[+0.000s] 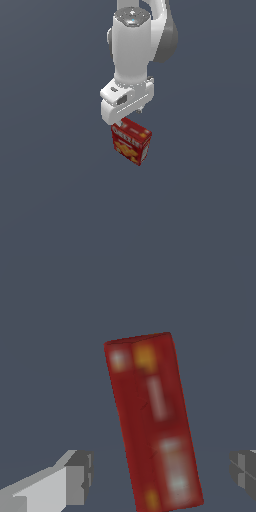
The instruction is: Pick up the object and move it to a goal position.
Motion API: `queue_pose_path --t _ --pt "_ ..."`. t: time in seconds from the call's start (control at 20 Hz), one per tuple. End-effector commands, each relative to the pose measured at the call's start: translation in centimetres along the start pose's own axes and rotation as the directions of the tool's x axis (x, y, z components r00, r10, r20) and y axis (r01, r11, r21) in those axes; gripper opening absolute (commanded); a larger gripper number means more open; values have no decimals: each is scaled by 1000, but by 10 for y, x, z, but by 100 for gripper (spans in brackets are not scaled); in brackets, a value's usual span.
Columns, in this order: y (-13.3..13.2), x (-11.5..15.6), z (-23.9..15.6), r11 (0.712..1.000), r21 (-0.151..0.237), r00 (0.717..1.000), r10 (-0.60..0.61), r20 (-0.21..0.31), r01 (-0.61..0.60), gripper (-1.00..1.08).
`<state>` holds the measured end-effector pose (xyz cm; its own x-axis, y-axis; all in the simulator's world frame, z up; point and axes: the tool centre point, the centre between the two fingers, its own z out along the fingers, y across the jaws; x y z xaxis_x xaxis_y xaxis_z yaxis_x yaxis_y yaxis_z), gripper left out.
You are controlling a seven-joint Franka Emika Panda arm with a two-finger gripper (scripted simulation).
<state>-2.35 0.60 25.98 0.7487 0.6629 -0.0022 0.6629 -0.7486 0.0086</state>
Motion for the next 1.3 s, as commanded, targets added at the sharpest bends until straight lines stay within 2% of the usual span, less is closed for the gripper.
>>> queue_pose_path --t 0.0,0.55,0.95,1.25 --pt "2 3 5 998 2 998 -56 -1 56 100" --pt "6 10 17 982 8 982 -191 -4 191 100" --pt "6 10 20 980 8 980 -197 -4 197 100" --pt "5 10 44 980 8 980 -199 -4 199 100"
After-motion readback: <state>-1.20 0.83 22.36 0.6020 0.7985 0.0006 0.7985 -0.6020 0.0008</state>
